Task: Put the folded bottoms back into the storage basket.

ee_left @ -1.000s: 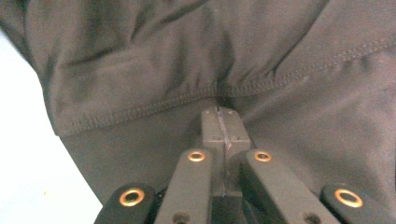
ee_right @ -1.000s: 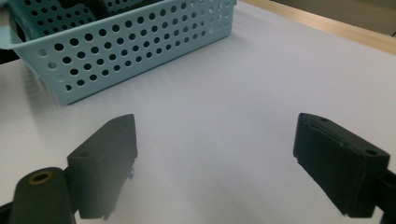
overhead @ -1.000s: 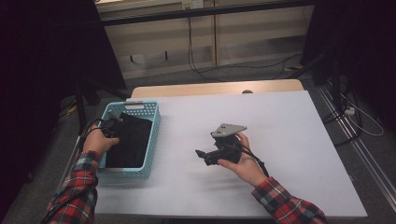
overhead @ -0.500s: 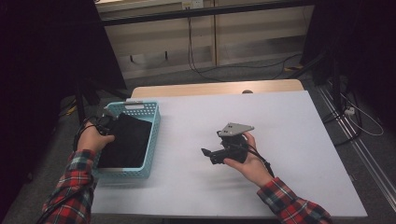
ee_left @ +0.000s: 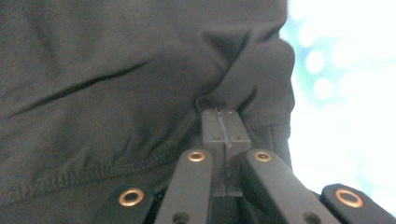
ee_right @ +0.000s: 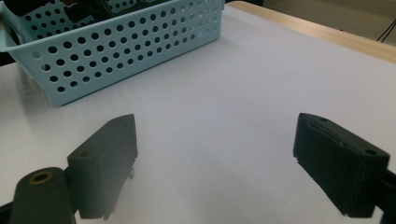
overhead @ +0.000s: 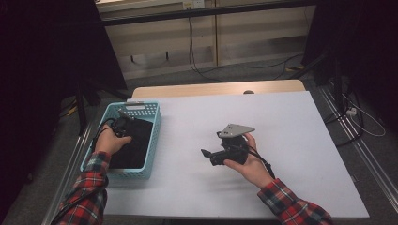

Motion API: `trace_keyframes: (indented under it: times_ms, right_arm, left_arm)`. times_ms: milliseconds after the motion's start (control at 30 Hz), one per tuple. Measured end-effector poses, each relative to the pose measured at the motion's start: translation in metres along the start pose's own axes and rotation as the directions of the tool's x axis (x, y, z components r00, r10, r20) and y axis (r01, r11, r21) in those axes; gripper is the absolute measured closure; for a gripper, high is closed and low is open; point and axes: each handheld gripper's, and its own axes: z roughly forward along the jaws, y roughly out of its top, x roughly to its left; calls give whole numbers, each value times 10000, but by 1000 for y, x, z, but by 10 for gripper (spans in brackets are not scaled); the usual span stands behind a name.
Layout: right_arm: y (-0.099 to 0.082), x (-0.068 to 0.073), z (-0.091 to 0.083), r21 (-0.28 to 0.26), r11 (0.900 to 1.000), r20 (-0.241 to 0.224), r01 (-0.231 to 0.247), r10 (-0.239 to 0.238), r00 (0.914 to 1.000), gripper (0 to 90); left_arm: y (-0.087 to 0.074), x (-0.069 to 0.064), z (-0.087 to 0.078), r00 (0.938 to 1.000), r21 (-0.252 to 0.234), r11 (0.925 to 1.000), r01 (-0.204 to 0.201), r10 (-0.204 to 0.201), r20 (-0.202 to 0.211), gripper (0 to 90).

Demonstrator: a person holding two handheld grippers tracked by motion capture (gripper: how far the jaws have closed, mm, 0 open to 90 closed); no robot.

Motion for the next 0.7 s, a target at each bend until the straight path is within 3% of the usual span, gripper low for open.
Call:
trace_keyframes:
  times_ms: [233,400,467,567,700]
  right_arm:
    - [1,-2,-1,-75,10000,134,-46,47,9999,141]
    - [0,-4,-3,-27,10000,108,-3,3,9999,141]
    - [1,-4,-4,-14,10000,113,32,-32,9999,141]
    - [1,-4,-6,-18,10000,113,52,-51,9999,141]
    - [0,-6,-8,25,10000,121,46,-47,9999,141]
  left_arm:
    - [17,-6,12,9997,-1082,9941,-15,-13,-254,900]
    - [16,-5,11,9998,-1199,9927,135,-151,-123,900]
    - [14,-4,6,9999,-1043,9945,125,-122,36,900]
    - [8,2,-12,10000,-1563,9877,99,-95,30,900]
    - [-2,14,-27,9985,-1383,9903,130,-200,-501,895]
